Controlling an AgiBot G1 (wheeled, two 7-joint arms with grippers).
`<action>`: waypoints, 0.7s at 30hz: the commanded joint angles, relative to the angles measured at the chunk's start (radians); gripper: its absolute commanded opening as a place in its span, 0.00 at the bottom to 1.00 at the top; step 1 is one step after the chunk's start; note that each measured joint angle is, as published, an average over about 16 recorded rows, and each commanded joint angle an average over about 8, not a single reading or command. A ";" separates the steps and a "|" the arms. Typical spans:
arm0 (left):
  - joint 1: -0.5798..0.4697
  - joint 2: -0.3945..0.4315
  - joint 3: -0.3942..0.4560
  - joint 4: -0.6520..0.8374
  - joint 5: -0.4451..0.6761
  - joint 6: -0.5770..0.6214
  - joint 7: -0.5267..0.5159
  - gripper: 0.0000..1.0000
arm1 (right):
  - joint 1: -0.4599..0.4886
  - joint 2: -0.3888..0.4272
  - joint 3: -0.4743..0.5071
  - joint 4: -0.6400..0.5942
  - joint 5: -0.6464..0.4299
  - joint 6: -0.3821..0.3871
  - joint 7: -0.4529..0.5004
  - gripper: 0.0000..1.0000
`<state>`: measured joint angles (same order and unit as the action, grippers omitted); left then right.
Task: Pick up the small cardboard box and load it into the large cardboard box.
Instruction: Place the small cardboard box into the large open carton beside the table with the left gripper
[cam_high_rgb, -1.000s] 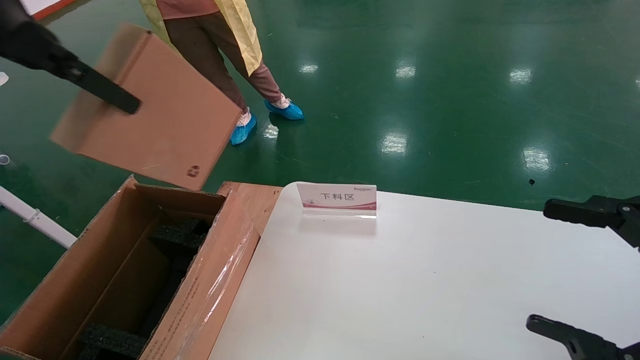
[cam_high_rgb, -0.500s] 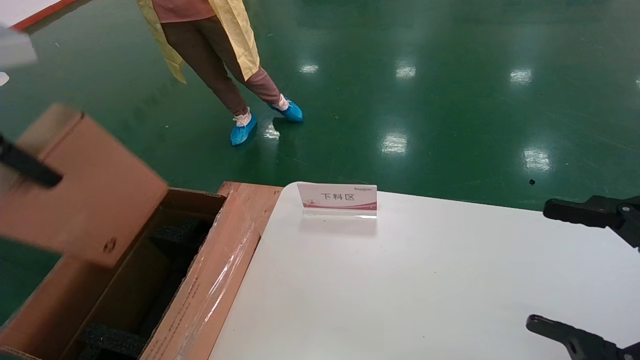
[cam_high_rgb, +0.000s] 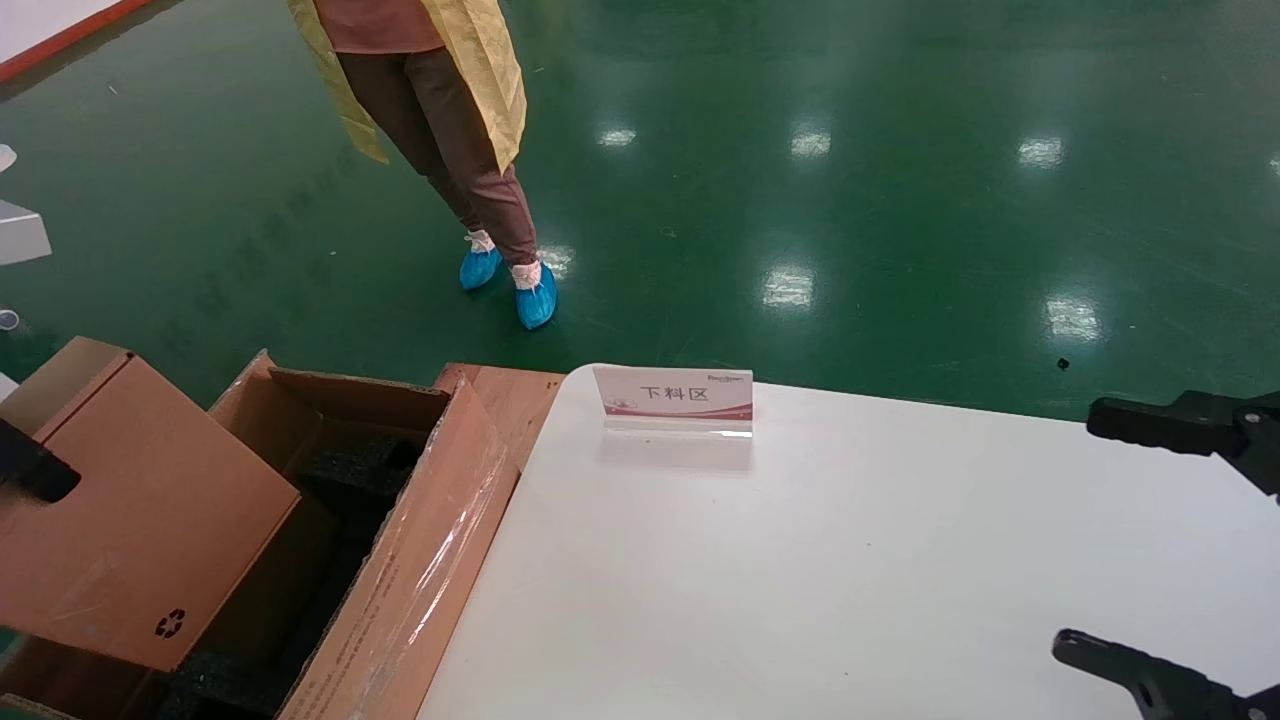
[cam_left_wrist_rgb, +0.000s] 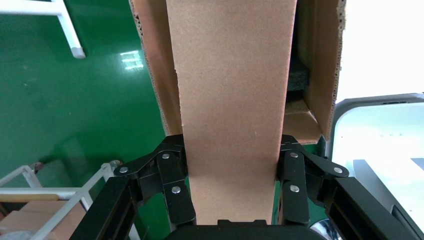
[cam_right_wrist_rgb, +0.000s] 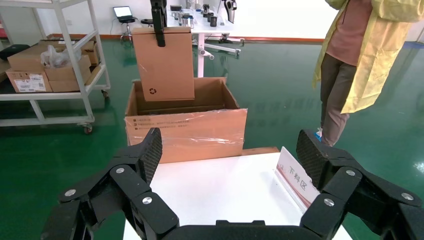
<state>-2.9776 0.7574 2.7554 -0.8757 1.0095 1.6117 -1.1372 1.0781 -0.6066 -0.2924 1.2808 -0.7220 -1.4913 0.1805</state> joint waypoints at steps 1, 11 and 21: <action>0.006 -0.008 0.013 0.010 -0.007 -0.010 0.010 0.00 | 0.000 0.000 0.000 0.000 0.000 0.000 0.000 1.00; 0.095 -0.045 -0.018 0.063 0.019 -0.063 0.053 0.00 | 0.000 0.000 -0.001 0.000 0.000 0.000 0.000 1.00; 0.128 -0.094 -0.028 0.046 0.061 -0.103 0.037 0.00 | 0.000 0.001 -0.001 0.000 0.001 0.001 -0.001 1.00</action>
<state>-2.8482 0.6664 2.7270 -0.8311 1.0677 1.5074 -1.1010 1.0784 -0.6061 -0.2937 1.2808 -0.7211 -1.4907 0.1798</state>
